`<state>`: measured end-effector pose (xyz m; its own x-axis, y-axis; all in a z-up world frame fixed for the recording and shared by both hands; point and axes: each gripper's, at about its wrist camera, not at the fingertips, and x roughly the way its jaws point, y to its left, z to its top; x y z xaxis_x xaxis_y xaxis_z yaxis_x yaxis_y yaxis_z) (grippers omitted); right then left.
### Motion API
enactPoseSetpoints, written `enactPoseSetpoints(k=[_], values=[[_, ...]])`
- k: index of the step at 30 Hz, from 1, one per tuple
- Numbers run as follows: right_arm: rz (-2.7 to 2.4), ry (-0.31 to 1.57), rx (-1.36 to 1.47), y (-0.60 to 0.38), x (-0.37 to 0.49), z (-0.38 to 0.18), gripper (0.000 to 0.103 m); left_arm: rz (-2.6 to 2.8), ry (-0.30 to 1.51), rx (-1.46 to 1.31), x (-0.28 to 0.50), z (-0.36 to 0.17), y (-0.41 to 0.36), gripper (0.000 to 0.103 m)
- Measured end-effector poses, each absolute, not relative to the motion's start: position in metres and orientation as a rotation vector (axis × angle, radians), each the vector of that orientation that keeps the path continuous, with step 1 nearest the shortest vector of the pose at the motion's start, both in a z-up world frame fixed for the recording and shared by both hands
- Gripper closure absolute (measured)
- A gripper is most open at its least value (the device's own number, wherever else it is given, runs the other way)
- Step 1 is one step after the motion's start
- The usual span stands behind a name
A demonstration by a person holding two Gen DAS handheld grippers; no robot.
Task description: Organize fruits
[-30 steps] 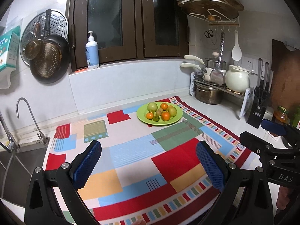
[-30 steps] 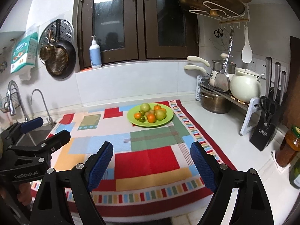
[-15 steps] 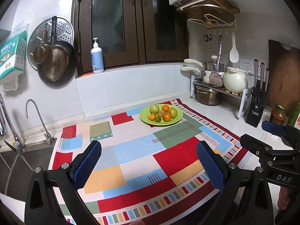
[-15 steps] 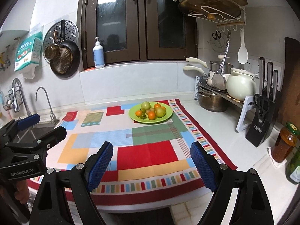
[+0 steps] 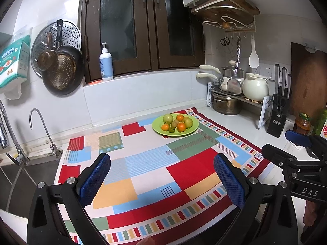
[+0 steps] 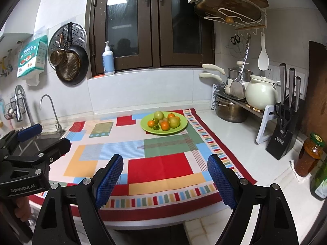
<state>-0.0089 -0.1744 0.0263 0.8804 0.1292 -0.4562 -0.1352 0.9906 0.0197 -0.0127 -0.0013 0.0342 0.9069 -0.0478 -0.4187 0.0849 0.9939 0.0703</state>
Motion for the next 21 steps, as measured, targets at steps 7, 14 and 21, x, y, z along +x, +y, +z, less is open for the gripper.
enactPoseSetpoints(k=[7,14,21], values=[[0.137,0.475,-0.013,-0.1736,-0.0094,0.0264,0.018,-0.085,0.420,0.083,-0.0157,0.0353,-0.0028,0.000],[0.138,0.476,-0.012,-0.1738,-0.0109,0.0268,0.018,-0.095,0.423,0.076,-0.0149,0.0358,-0.0036,0.000],[0.138,0.477,-0.013,-0.1752,-0.0130,0.0246,0.018,-0.098,0.440,0.072,-0.0115,0.0333,-0.0058,0.000]])
